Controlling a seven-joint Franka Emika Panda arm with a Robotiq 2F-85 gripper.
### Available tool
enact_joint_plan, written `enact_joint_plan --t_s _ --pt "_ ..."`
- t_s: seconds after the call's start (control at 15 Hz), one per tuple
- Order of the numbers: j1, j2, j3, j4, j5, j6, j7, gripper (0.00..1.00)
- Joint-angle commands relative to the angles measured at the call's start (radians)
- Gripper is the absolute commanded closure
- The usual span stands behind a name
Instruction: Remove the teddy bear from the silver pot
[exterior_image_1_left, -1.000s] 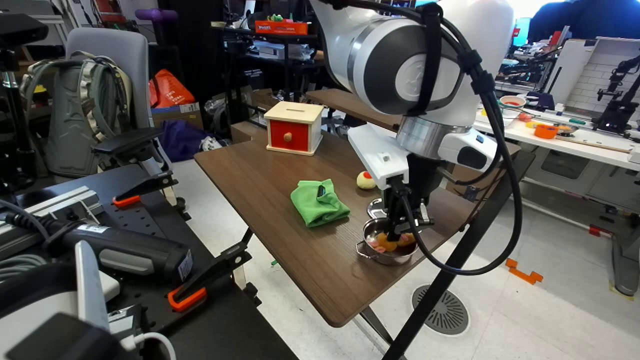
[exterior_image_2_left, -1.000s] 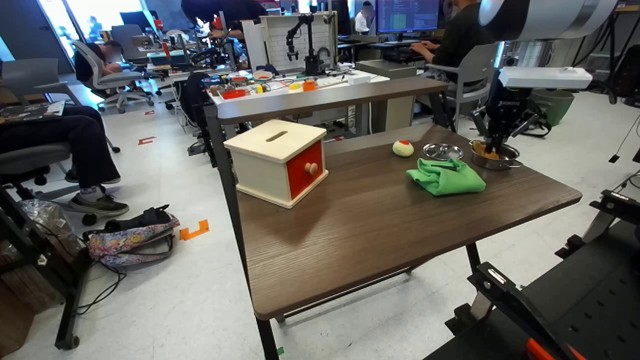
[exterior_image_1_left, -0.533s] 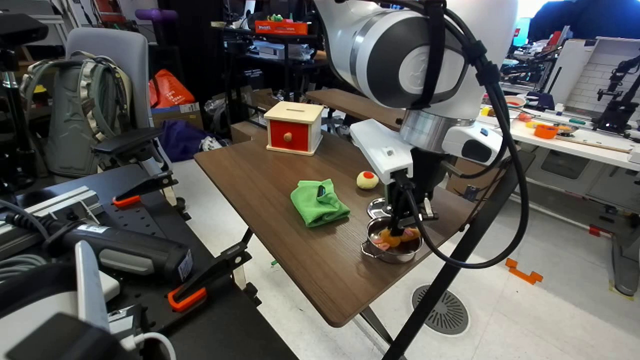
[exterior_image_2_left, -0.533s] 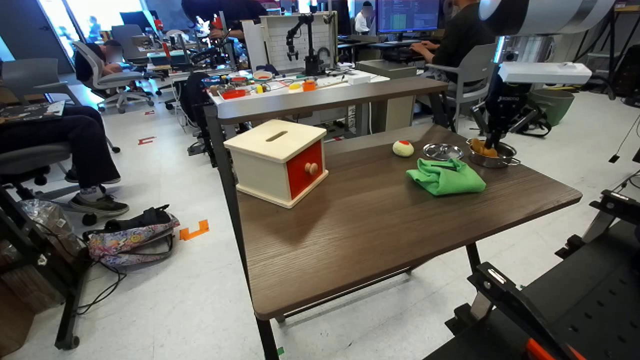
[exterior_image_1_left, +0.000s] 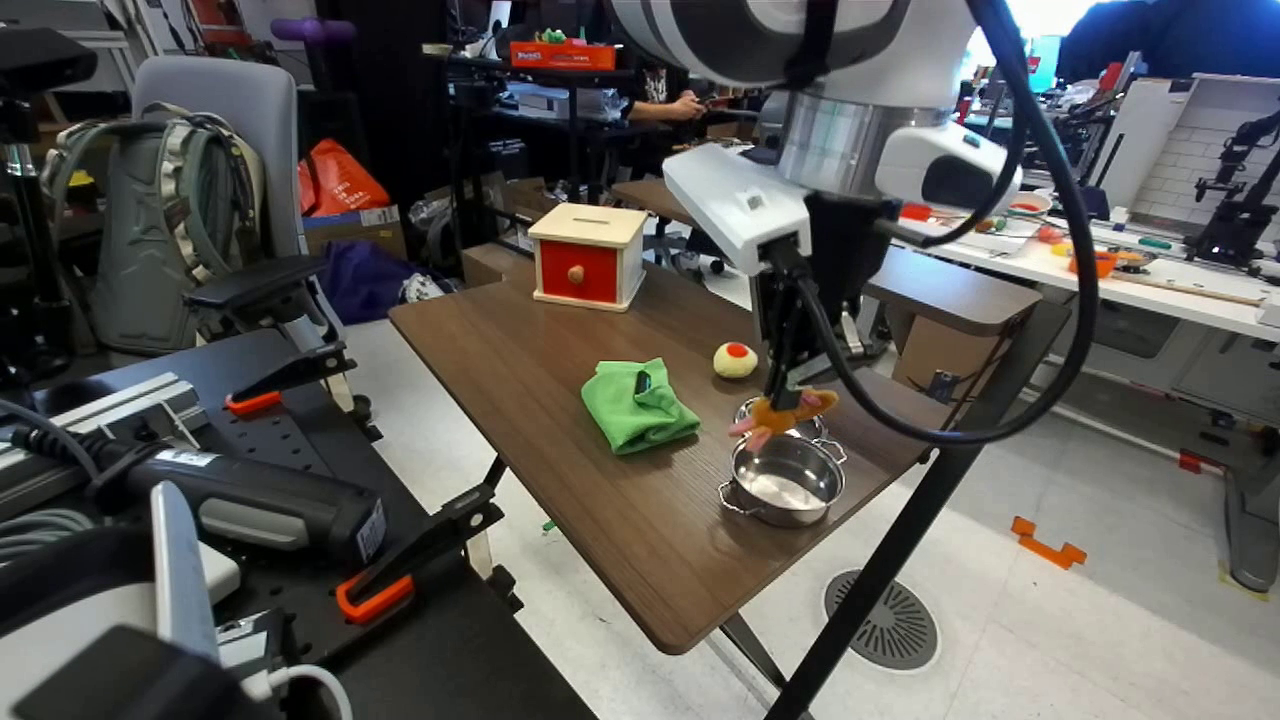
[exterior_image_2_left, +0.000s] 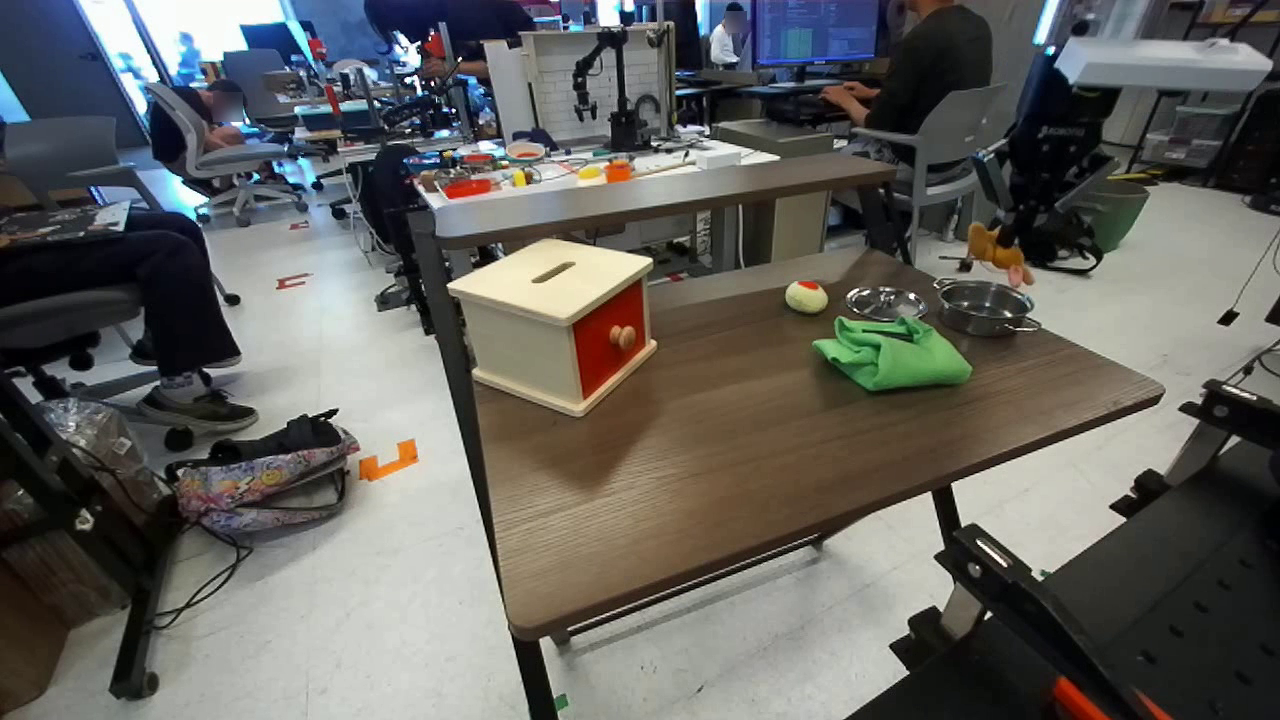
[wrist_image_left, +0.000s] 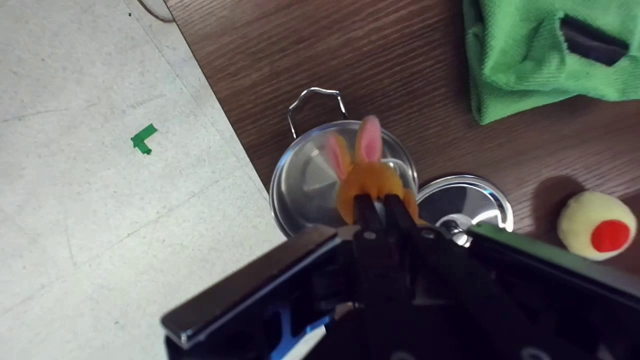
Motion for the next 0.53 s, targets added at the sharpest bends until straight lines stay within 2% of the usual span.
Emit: enact_joint_plan --t_s 0.0,0.2,0.47 --pt "0.018 -0.167 0.029 -0.144 0.004 0.044 -0.030 0.98" --pt "0.074 -0.224 0.046 -0.181 -0.024 0.039 -0.011 0.98" --pt "0.192 -0.221 0.063 -0.201 -0.113 0.049 0.054 0.98"
